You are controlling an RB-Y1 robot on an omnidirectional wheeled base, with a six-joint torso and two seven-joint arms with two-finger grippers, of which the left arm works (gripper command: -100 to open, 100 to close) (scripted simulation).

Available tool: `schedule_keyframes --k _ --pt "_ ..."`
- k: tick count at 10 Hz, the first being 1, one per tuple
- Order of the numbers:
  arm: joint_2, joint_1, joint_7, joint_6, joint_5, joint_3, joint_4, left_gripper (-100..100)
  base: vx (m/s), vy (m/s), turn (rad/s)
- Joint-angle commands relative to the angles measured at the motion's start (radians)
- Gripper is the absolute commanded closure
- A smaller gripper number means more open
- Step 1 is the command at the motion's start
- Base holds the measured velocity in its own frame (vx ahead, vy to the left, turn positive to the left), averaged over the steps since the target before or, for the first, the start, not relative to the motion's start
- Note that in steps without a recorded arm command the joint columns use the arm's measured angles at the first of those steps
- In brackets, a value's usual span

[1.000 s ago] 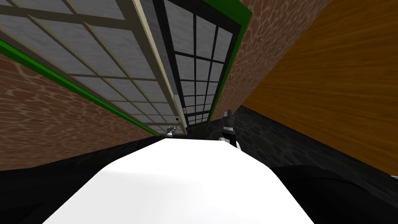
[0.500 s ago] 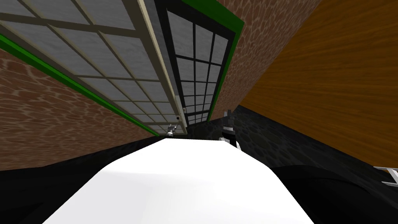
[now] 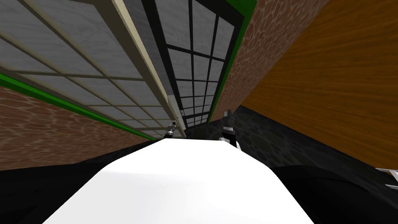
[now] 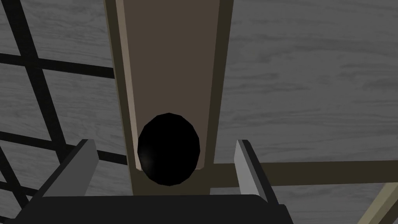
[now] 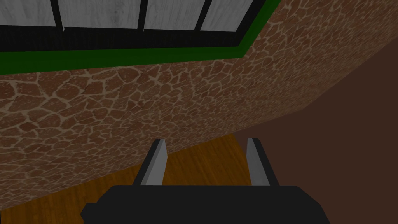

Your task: Pull the door open

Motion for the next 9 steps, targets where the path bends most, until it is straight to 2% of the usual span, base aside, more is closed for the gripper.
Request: schedule_keyframes --k 1,2,7,8,9 --pt "0.0 0.0 0.0 0.0 0.0 0.0 0.0 -100 0.12 -0.007 -0.004" --pt "0.0 0.0 0.0 0.0 0.0 0.0 0.0 100 -0.02 0.003 0.027" --pt "0.0 0.0 0.0 0.0 0.0 0.0 0.0 100 -0.021 0.004 -0.006" --pt "0.001 0.002 0.04 0.003 0.008 -0.004 0.002 100 -0.012 0.01 -0.032" --pt "0.001 0.002 0.054 0.003 0.01 -0.005 0.002 100 -0.02 0.018 -0.037"
